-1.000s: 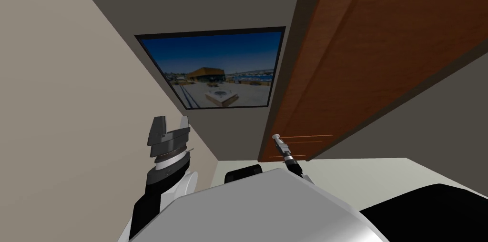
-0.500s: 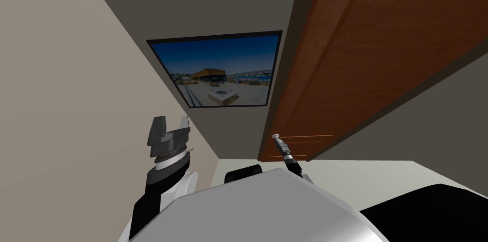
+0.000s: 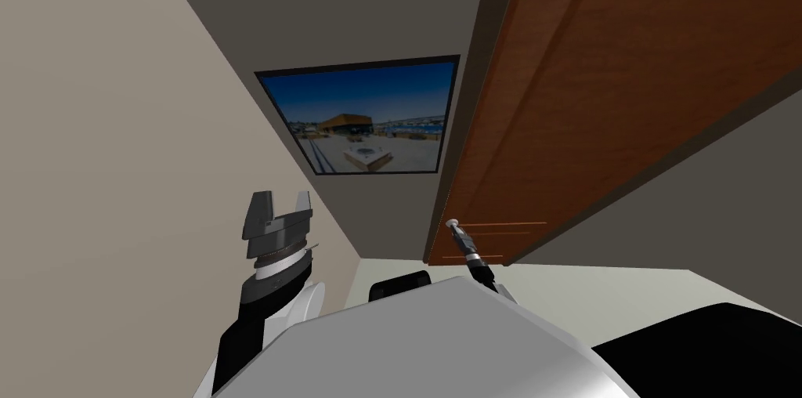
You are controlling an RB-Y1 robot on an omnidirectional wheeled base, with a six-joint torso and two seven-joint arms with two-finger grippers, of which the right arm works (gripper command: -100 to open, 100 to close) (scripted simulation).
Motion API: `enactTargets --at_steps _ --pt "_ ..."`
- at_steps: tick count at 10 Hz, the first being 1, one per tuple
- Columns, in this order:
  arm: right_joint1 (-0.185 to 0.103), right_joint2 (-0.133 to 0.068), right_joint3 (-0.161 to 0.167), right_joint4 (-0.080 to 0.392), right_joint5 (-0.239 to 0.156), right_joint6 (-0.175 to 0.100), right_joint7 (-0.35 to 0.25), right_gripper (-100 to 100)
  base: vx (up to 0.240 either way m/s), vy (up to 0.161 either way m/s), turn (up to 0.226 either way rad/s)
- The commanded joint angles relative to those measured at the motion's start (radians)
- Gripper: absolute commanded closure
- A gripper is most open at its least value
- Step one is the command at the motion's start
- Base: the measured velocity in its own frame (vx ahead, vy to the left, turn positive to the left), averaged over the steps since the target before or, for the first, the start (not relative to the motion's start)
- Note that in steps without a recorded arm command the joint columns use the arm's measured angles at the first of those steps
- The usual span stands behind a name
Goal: Pull the door open
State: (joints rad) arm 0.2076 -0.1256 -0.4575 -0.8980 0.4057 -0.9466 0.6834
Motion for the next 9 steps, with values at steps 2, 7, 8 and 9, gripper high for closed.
enactTargets --at_steps 2,7,8,9 --pt "-0.004 -0.002 0.019 0.005 -0.028 0.001 -0.068 100 -0.056 -0.019 0.052" --pt "-0.012 -0.012 0.052 0.010 -0.088 0.006 -0.189 100 -0.044 -0.014 0.041" --pt "-0.015 -0.016 0.064 0.012 -0.111 0.008 -0.221 100 -0.049 -0.016 0.060" --pt "-0.015 -0.016 0.064 0.012 -0.111 0.008 -0.230 100 -0.036 -0.014 0.027"
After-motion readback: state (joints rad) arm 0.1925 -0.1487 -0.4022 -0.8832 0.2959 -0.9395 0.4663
